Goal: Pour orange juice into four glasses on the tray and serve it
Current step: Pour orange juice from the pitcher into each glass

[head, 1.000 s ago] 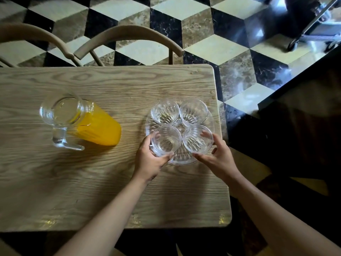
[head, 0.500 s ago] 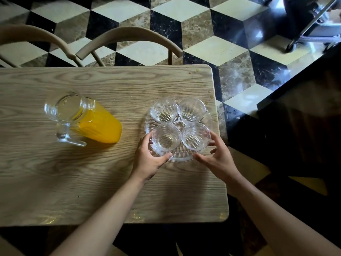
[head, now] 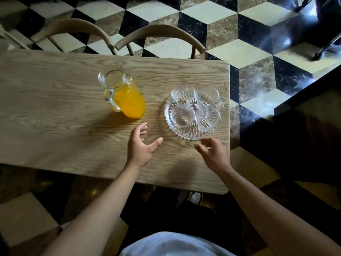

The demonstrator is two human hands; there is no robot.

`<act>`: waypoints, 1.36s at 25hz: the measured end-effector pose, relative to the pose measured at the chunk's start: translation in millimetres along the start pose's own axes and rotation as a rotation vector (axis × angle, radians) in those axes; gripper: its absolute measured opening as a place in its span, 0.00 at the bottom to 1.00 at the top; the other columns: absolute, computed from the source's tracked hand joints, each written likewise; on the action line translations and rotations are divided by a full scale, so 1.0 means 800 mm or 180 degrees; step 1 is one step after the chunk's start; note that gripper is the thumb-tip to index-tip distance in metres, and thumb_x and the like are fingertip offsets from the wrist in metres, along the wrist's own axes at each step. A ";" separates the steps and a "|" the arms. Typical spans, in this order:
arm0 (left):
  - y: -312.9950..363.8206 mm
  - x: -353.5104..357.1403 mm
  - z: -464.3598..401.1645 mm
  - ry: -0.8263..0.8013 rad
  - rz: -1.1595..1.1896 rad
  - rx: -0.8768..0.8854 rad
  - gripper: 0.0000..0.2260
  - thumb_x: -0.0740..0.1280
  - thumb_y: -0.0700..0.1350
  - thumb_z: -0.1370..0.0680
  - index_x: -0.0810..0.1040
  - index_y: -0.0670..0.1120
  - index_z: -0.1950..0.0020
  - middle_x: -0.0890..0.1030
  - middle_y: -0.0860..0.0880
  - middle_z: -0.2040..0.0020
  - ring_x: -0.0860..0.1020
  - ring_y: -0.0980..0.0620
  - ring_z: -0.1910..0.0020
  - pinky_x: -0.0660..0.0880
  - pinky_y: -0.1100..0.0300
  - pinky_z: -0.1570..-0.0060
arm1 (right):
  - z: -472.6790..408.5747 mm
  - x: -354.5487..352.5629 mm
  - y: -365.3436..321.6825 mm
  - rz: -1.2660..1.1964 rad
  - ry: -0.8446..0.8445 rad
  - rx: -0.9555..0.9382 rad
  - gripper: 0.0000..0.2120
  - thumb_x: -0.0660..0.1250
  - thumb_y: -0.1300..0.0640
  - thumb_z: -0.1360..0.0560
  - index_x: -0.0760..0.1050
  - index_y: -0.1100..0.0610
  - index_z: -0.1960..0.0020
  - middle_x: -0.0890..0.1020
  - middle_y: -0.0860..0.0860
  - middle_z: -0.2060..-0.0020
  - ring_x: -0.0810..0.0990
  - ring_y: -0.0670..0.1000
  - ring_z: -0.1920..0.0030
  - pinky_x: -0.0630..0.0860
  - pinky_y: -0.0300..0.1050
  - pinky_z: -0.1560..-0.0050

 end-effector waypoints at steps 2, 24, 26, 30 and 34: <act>-0.007 -0.022 0.010 0.0197 0.0022 -0.0083 0.30 0.83 0.43 0.30 0.77 0.45 0.30 0.81 0.46 0.36 0.79 0.51 0.39 0.73 0.63 0.46 | 0.003 0.018 -0.027 0.0078 -0.0138 -0.0141 0.14 0.73 0.50 0.24 0.82 0.59 0.44 0.85 0.53 0.49 0.82 0.49 0.49 0.76 0.42 0.52; -0.024 -0.127 -0.251 -0.1732 -0.0403 0.0538 0.46 0.84 0.42 0.36 0.67 0.47 0.22 0.80 0.47 0.30 0.78 0.49 0.29 0.73 0.47 0.27 | -0.059 0.206 -0.288 -0.1367 -0.0187 -0.0823 0.23 0.59 0.44 0.18 0.81 0.63 0.49 0.84 0.58 0.57 0.81 0.53 0.55 0.75 0.52 0.49; -0.021 -0.122 -0.258 -0.1874 -0.0420 0.0624 0.45 0.82 0.44 0.35 0.66 0.51 0.21 0.82 0.54 0.36 0.81 0.56 0.35 0.76 0.61 0.33 | -0.060 0.209 -0.290 -0.1552 -0.0210 -0.0800 0.23 0.58 0.46 0.18 0.81 0.63 0.51 0.85 0.56 0.57 0.81 0.48 0.55 0.75 0.49 0.47; -0.010 -0.116 -0.267 -0.2003 -0.0318 0.0711 0.46 0.81 0.53 0.38 0.67 0.55 0.22 0.79 0.66 0.41 0.79 0.76 0.46 0.70 0.80 0.45 | -0.060 0.206 -0.295 -0.1765 -0.0121 -0.0721 0.19 0.60 0.53 0.17 0.83 0.64 0.54 0.86 0.56 0.56 0.81 0.46 0.54 0.74 0.45 0.47; -0.011 -0.117 -0.268 -0.1854 -0.0417 0.0741 0.45 0.83 0.55 0.42 0.73 0.54 0.25 0.82 0.56 0.40 0.82 0.60 0.43 0.75 0.75 0.43 | -0.053 0.207 -0.303 -0.1973 0.0041 -0.0622 0.18 0.59 0.57 0.18 0.79 0.66 0.58 0.83 0.52 0.61 0.78 0.46 0.57 0.72 0.39 0.51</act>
Point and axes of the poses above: each hand's wrist, its own z-axis away from the middle knuckle, its own x-axis out of the palm, y = z × x, the point moved 3 cm from there along -z, towards the middle knuckle
